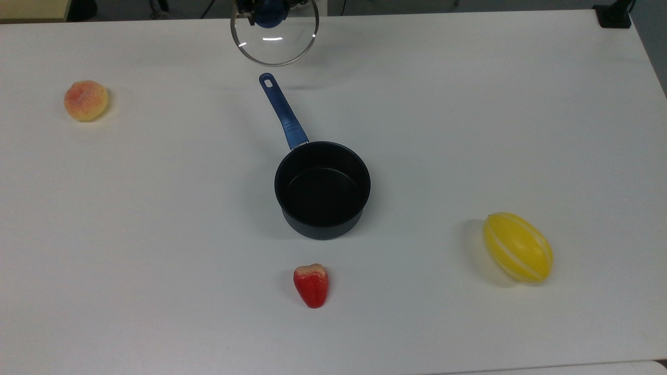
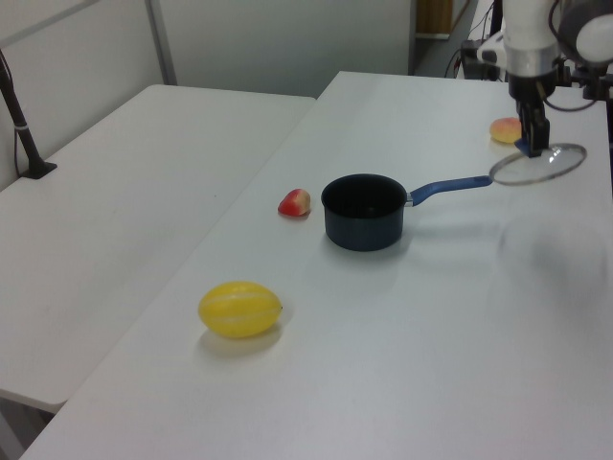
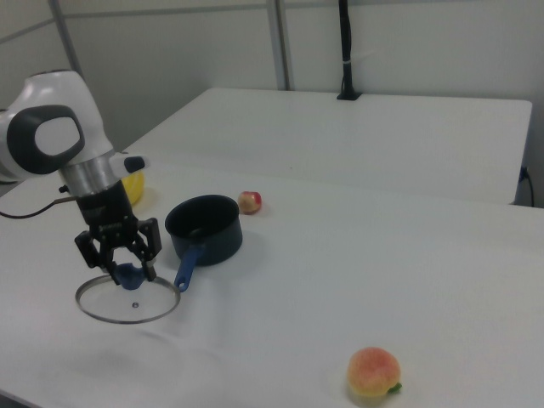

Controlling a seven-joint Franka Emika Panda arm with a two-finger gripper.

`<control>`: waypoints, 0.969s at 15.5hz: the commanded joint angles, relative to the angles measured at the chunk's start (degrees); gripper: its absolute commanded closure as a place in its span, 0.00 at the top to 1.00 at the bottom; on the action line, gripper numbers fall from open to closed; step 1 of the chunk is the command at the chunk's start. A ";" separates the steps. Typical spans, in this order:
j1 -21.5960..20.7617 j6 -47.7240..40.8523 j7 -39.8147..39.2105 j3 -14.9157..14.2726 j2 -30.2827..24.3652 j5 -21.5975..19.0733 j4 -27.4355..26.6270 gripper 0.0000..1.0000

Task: Open lid
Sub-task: 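Lower the glass lid onto the table and open the gripper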

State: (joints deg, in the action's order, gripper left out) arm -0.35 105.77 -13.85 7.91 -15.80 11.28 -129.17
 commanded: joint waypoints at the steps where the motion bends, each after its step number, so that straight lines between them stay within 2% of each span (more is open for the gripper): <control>1: -0.62 2.85 -0.57 4.03 -0.03 0.41 -3.88 0.10; 4: -0.70 7.07 0.92 5.98 1.90 0.50 -6.09 0.10; 7: -0.79 11.98 8.12 7.30 6.21 2.16 -6.18 0.10; 12: -0.79 21.13 15.50 7.39 8.67 3.74 -8.55 0.11; 15: -0.79 24.82 19.11 7.74 10.34 6.03 -8.91 0.12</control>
State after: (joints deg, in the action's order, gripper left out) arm -1.01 126.82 0.72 15.13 -5.95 14.53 -136.85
